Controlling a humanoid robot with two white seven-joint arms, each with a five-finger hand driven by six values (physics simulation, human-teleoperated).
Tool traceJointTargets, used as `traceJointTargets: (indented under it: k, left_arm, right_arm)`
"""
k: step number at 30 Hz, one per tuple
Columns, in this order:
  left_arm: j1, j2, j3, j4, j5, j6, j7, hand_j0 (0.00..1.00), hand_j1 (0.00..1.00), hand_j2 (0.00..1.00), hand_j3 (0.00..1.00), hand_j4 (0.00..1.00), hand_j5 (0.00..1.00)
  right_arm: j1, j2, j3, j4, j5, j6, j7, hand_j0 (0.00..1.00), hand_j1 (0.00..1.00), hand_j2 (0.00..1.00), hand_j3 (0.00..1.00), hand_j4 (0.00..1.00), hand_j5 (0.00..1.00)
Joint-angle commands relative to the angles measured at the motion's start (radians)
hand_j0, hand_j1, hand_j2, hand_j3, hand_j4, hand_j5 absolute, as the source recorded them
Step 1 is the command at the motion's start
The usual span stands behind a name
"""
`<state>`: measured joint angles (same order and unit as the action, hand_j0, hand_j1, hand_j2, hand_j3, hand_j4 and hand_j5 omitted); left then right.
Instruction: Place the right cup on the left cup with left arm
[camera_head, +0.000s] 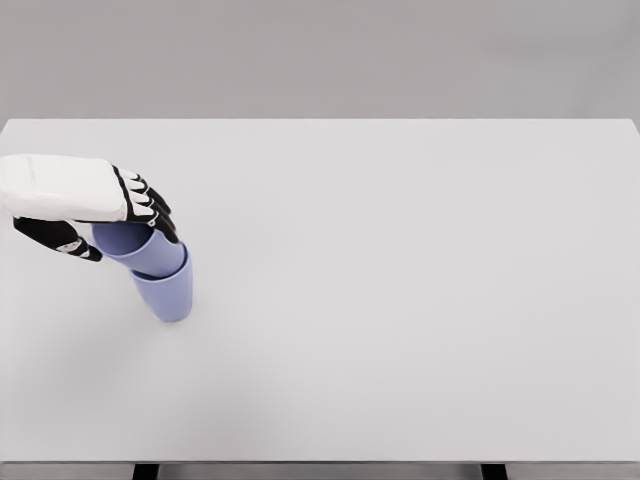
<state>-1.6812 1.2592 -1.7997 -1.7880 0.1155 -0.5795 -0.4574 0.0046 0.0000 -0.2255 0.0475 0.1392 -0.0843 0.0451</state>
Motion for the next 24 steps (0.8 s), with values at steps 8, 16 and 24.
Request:
traceJointTargets:
  k: [8, 16, 24]
  left_arm:
    - [0.000, 0.000, 0.002, -0.001, 0.004, 0.000, 0.000, 0.85, 0.85, 0.85, 0.85, 0.85, 0.85]
    - [-0.002, 0.002, 0.003, -0.001, 0.006, 0.000, 0.000, 0.86, 0.86, 0.86, 0.86, 0.86, 0.86]
    - [-0.008, 0.006, 0.005, -0.001, 0.004, -0.006, -0.001, 0.97, 0.97, 0.97, 0.97, 0.97, 0.97]
  right_arm:
    - [0.000, 0.000, 0.000, 0.000, 0.000, 0.000, -0.001, 1.00, 1.00, 1.00, 1.00, 1.00, 1.00]
    - [0.000, 0.000, 0.000, 0.000, 0.000, 0.000, -0.001, 1.00, 1.00, 1.00, 1.00, 1.00, 1.00]
    - [0.000, 0.000, 0.000, 0.000, 0.000, 0.000, 0.001, 1.00, 1.00, 1.00, 1.00, 1.00, 1.00]
